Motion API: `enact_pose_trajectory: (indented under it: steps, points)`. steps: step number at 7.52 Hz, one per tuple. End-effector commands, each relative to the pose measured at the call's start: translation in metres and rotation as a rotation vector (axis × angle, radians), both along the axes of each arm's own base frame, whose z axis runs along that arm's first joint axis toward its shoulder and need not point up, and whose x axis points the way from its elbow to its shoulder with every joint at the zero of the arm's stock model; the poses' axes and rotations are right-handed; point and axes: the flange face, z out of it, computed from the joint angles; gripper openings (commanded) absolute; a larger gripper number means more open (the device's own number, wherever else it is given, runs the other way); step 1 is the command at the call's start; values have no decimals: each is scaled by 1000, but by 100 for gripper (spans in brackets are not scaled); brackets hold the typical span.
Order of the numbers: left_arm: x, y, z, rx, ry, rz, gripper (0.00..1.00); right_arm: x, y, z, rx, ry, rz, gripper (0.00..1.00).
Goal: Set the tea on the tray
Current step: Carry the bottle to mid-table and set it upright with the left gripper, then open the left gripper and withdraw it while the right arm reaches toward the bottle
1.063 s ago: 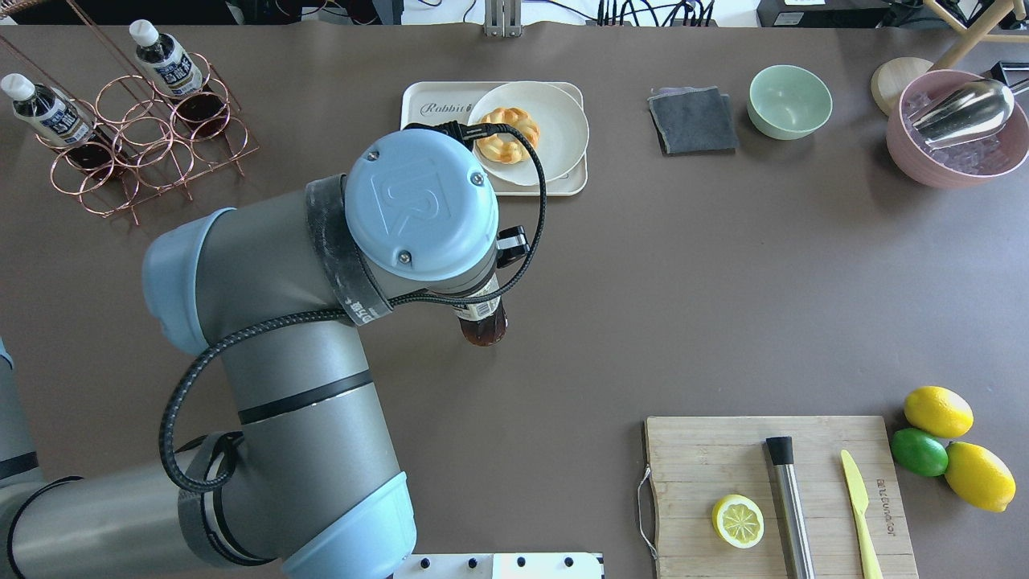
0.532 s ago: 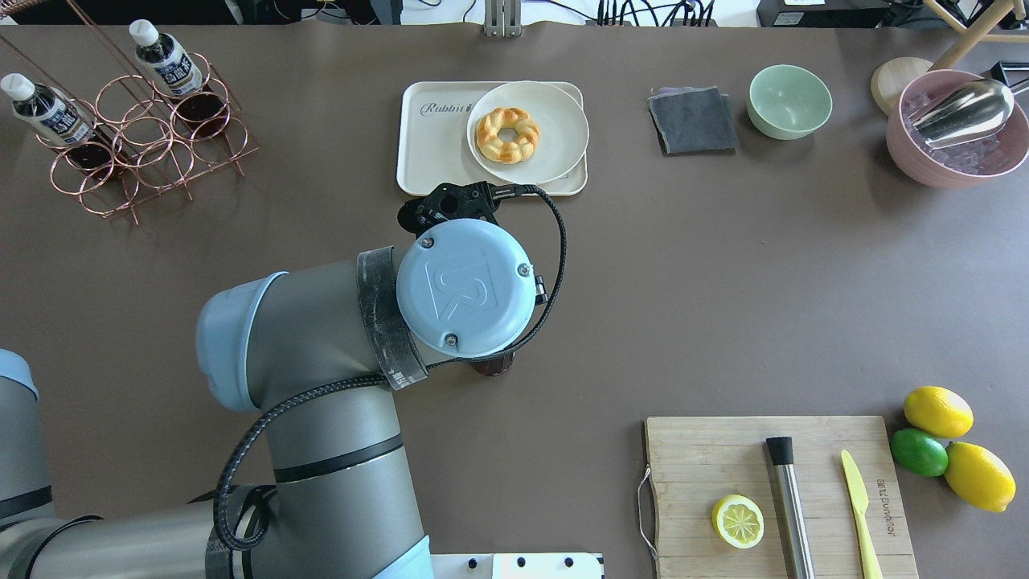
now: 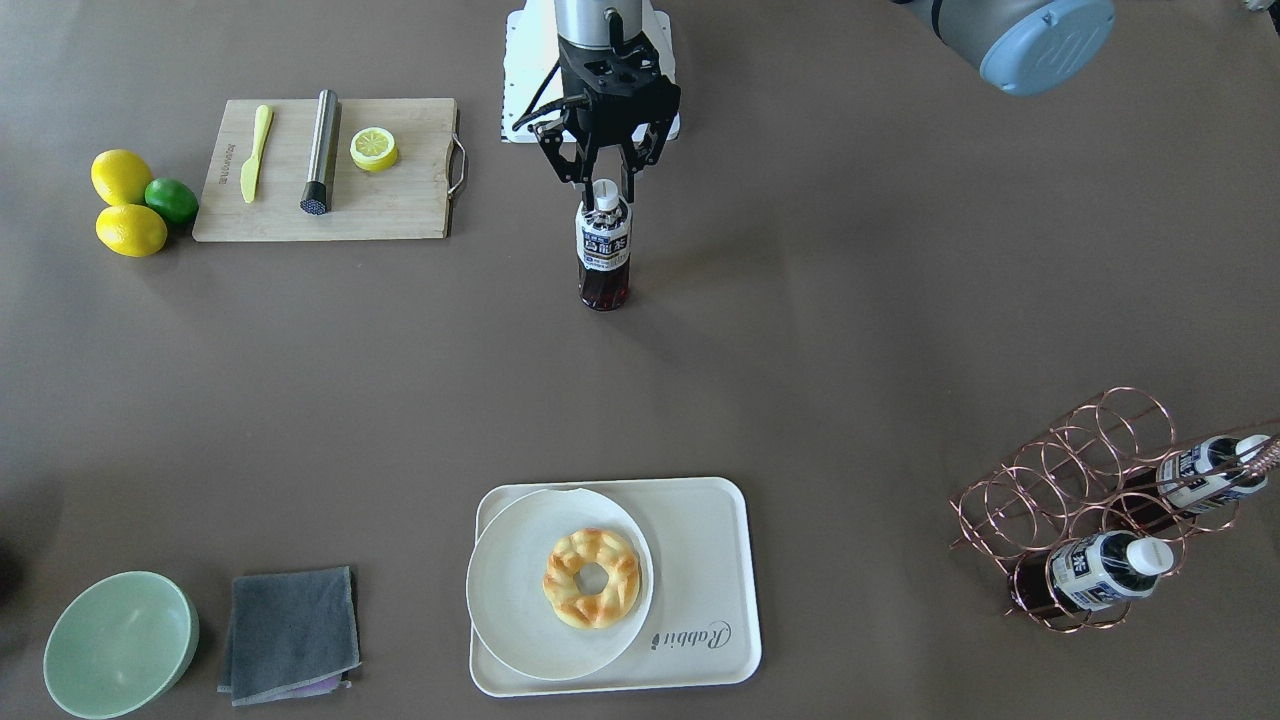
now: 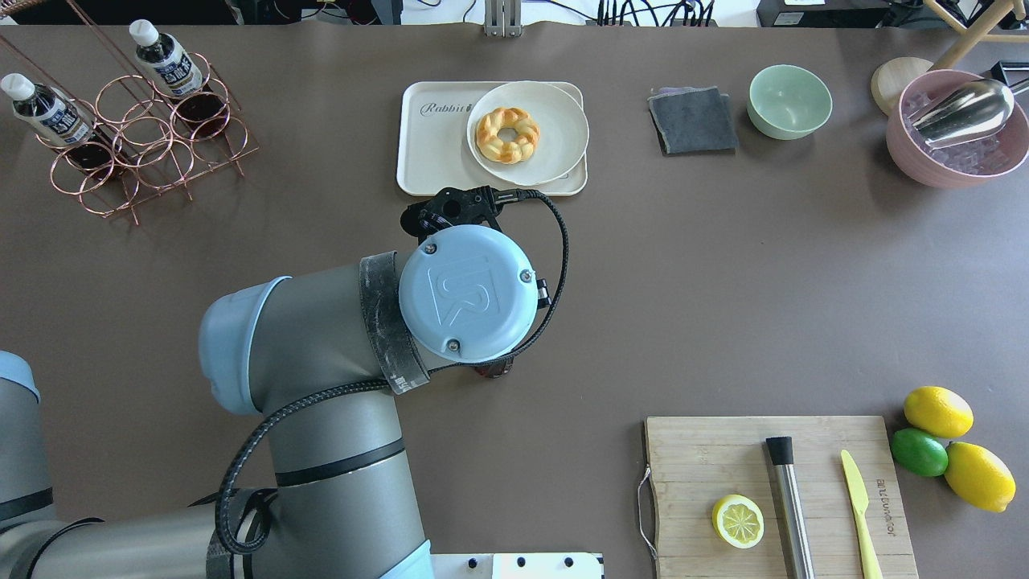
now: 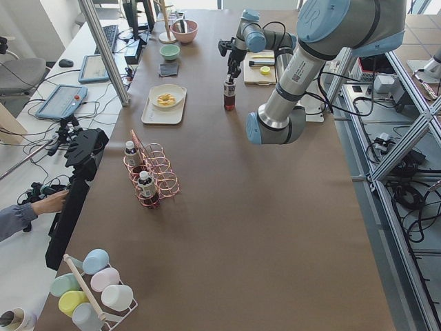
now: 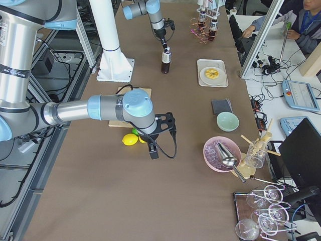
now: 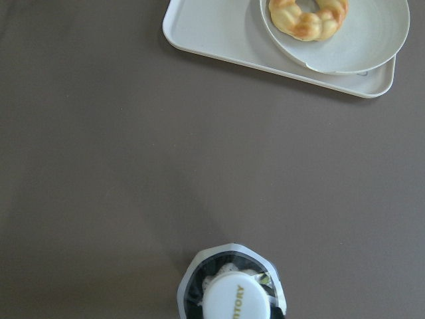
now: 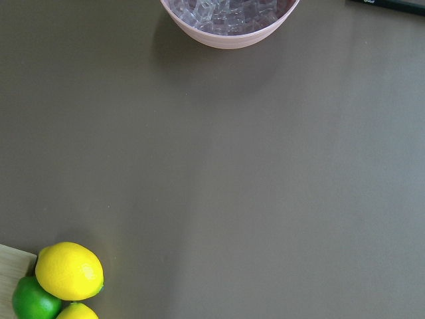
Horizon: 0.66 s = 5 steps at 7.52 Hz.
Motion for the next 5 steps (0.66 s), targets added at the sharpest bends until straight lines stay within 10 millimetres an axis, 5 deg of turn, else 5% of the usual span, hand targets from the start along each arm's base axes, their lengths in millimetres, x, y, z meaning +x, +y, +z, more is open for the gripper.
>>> enact_pose_trajectory:
  steps: [1,3,5]
  points:
    - [-24,6,-18,22,57,1,96,1,-12,-12,10,1,18,100]
    - [-83,-2,-28,66,119,-36,96,-33,-78,-79,-21,-83,81,100]
    - [-135,-1,13,120,74,53,96,-130,-147,-199,-114,-171,140,100]
